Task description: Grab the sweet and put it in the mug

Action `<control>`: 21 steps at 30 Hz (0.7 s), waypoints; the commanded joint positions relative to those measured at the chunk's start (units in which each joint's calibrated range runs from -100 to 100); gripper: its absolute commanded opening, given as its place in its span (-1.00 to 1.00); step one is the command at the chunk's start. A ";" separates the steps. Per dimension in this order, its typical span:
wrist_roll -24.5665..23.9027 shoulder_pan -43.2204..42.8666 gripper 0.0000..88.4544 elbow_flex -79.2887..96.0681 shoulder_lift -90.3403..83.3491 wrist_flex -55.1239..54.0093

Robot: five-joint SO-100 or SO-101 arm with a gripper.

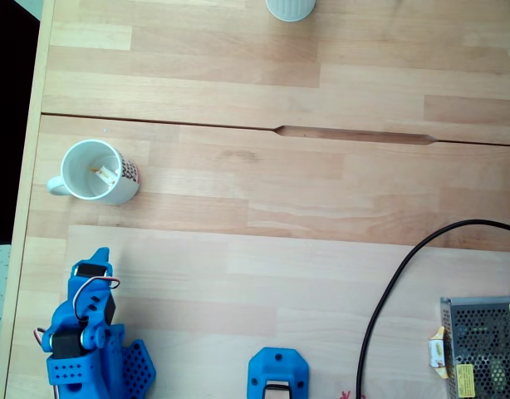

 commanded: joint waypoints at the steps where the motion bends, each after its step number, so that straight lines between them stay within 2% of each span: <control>1: 0.05 0.55 -0.93 -0.51 -2.45 0.65; 21: 0.15 0.41 -0.93 -0.69 -2.45 0.82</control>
